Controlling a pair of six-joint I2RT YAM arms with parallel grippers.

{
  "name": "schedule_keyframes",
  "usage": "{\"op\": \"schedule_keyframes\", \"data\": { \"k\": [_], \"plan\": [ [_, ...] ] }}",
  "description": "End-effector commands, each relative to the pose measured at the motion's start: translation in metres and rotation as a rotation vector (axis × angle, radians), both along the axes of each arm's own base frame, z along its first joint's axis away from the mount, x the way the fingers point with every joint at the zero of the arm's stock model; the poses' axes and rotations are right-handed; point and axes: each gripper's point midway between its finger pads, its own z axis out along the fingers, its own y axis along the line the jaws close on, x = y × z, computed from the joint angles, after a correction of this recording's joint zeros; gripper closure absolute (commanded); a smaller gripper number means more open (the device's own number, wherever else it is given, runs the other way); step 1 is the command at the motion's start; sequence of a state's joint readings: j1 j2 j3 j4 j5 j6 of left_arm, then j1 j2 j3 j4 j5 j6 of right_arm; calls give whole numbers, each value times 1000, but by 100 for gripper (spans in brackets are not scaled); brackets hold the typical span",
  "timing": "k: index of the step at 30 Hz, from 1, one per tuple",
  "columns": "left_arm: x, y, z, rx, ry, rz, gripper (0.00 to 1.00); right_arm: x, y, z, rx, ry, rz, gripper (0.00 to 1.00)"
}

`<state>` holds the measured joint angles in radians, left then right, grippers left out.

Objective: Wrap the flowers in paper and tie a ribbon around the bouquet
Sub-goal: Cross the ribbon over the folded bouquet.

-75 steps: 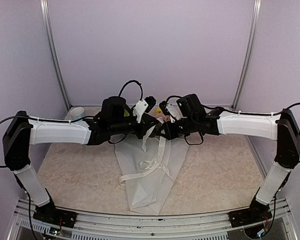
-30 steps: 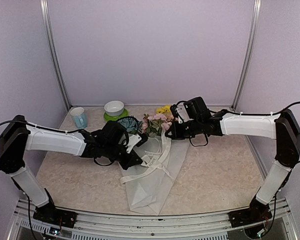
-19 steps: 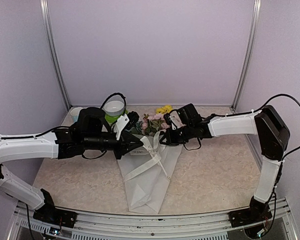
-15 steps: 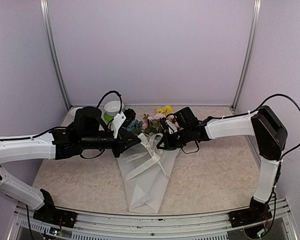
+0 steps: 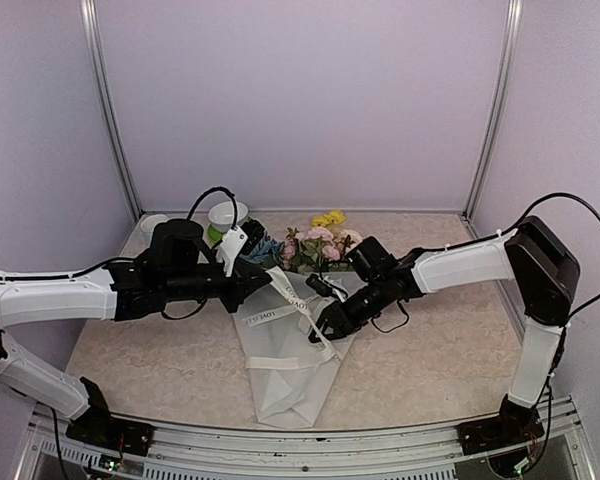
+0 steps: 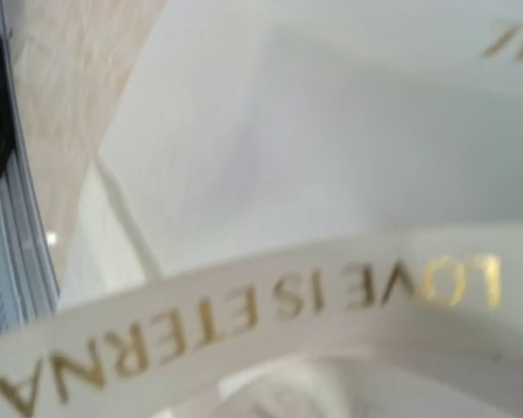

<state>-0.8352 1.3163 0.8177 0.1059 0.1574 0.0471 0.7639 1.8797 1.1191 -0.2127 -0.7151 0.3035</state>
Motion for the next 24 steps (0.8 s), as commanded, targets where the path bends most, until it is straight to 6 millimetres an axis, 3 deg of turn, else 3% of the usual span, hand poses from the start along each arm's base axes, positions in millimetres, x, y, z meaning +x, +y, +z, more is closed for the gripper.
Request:
{"op": "schedule_keyframes", "data": {
  "k": [1, 4, 8, 10, 12, 14, 16, 18, 21, 23, 24],
  "plan": [
    [16, 8, -23, 45, 12, 72, 100, -11, -14, 19, -39, -39, 30, 57],
    [26, 17, -45, 109, 40, 142, 100, 3, -14, 30, -16, -42, -30, 62],
    [43, 43, -58, 159, 74, 329, 98, 12, -13, 21, -42, -20, -66, 69],
    [44, 59, -57, 128, 85, 420, 85, 13, -12, 17, -40, -7, -76, 72],
    [41, 74, -56, 89, 82, 480, 50, 15, -9, 16, -34, -3, -87, 77],
    [37, 86, -54, 58, 72, 518, 30, 18, -3, 22, 7, 4, -90, 86],
    [33, 92, -45, 18, 46, 518, 23, 18, 3, 27, 46, 25, -87, 93],
    [24, 81, -29, -26, 5, 419, 29, 20, 5, 27, 45, 30, -89, 96],
    [-9, 35, -13, -10, -52, 125, 51, 26, 3, 26, 14, 12, -117, 95],
    [-19, 16, -12, 51, -71, 48, 56, 29, 0, 29, -1, 0, -139, 92],
    [-14, 17, -10, 44, -67, 72, 56, 31, -2, 31, -12, -8, -152, 88]
  ]
}}
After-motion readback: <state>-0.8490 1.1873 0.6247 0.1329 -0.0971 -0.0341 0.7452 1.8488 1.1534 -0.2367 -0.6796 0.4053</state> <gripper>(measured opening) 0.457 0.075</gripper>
